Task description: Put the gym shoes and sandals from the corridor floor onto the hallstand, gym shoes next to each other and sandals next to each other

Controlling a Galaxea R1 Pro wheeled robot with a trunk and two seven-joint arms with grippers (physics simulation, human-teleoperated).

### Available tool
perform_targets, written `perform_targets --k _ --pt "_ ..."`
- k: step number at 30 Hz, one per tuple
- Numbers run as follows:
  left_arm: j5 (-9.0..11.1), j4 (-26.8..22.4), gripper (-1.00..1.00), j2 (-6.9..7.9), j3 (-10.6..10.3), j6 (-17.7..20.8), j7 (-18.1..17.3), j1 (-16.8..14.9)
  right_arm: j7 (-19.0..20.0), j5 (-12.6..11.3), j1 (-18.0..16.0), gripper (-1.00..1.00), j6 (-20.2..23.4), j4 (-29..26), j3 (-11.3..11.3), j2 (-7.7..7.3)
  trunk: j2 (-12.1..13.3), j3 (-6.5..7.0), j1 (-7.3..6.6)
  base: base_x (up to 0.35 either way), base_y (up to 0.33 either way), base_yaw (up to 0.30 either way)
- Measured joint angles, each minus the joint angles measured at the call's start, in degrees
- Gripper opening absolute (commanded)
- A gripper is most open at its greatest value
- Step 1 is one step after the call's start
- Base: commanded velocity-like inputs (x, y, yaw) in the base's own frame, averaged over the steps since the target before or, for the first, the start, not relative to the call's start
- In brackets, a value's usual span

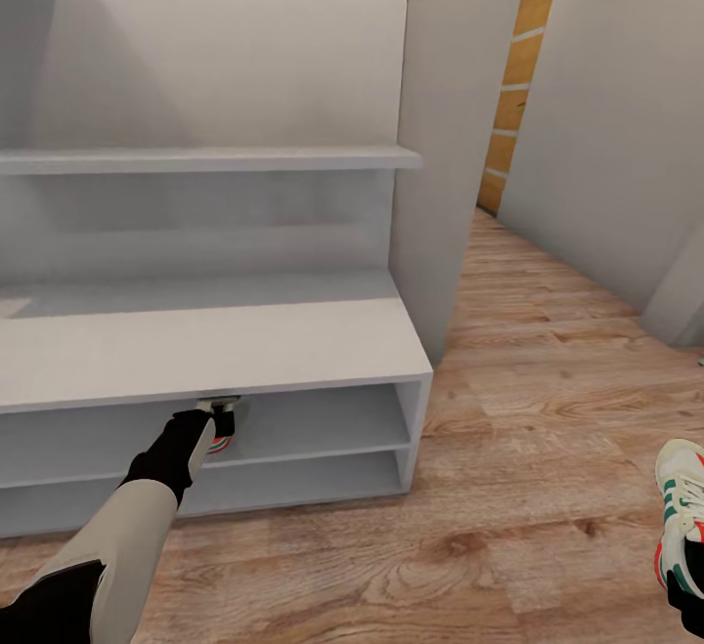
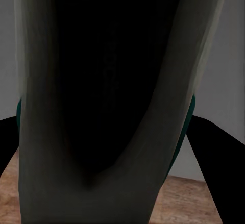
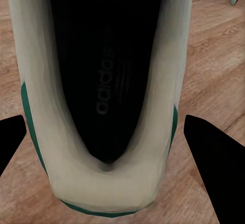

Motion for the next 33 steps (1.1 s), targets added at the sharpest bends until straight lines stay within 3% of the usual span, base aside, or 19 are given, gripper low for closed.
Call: perform_targets --k 13,14,24,33 --pt "0.00 0.00 -1.00 0.16 0.06 -0.09 -0.07 0.00 0.00 0.00 -0.01 -1.00 0.00 0.00 0.02 0.00 0.00 0.00 0.00 0.016 0.000 0.000" --pt "-0.04 0.12 1.00 0.17 0.03 -0.09 -0.03 0.00 0.00 0.01 -0.01 -1.00 0.00 0.00 0.01 0.00 0.00 0.00 0.00 0.000 0.000 0.000" --pt "-0.01 -0.22 1.00 0.27 0.23 -0.29 -0.16 0.07 0.01 0.02 0.00 -1.00 0.00 0.00 0.05 0.00 0.00 0.00 0.00 -0.011 0.002 0.000" --pt "0.07 -0.35 1.00 0.26 0.26 -0.41 -0.22 0.08 0.00 0.04 0.00 -1.00 -0.01 0.02 0.05 0.00 0.00 0.00 0.03 -0.286 0.069 0.000"
